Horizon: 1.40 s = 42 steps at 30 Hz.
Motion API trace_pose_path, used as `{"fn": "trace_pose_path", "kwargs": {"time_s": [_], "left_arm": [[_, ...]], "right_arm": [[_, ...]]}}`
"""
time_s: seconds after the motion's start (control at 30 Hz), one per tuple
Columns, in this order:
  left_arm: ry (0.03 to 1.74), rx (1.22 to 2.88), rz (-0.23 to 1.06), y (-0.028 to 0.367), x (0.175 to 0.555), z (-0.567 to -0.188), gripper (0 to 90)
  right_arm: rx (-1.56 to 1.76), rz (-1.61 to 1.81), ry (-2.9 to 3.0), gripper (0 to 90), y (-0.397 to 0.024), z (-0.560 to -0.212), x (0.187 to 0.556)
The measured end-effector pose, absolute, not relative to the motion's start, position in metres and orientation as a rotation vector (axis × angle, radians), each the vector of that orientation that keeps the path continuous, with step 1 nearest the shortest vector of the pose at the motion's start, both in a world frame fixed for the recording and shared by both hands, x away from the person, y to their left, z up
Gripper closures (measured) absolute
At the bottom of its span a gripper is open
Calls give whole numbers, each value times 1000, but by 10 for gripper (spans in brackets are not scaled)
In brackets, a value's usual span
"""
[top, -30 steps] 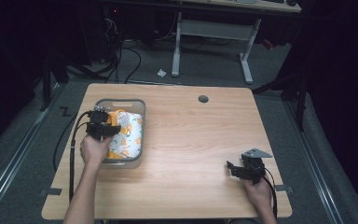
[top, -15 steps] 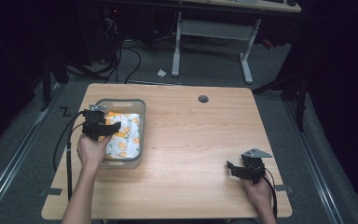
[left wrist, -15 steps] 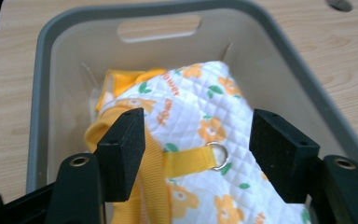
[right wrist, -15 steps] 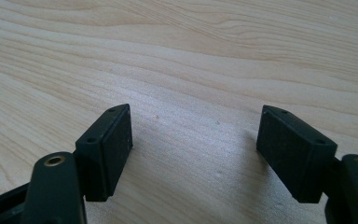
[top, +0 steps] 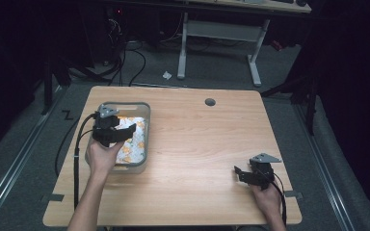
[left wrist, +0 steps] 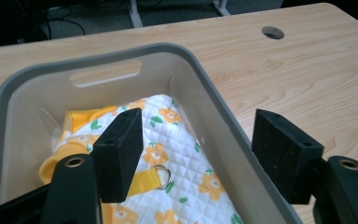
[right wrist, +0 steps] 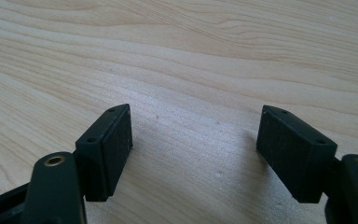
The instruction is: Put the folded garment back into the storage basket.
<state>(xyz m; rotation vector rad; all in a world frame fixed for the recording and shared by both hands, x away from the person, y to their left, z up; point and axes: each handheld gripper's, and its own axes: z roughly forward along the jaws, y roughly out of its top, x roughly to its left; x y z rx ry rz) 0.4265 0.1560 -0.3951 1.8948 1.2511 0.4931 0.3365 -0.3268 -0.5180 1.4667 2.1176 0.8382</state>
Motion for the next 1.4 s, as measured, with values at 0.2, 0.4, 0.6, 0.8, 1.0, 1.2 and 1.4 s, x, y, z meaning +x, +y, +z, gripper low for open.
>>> {"fn": "trace_pose_path", "kwargs": {"time_s": [0.2,0.4,0.6,0.8,1.0,1.2,1.4], "left_arm": [[1194,1905,523,144,419,-390,342],[1152,1911,514,133,413,-388,342],[1118,1909,493,124,406,-385,340],[1084,1906,465,115,401,-385,338],[1061,1894,442,106,397,-385,336],[1037,1910,439,98,394,-387,336],[1023,1918,414,90,391,-390,334]], "right_arm": [[1465,838,2118,269,-327,-518,336],[1465,838,2118,270,-327,-518,336],[1468,838,2117,269,-327,-518,336],[1467,838,2118,269,-327,-518,336],[1468,838,2117,270,-327,-518,336],[1467,838,2117,270,-327,-518,336],[1470,838,2116,270,-327,-518,337]]}}
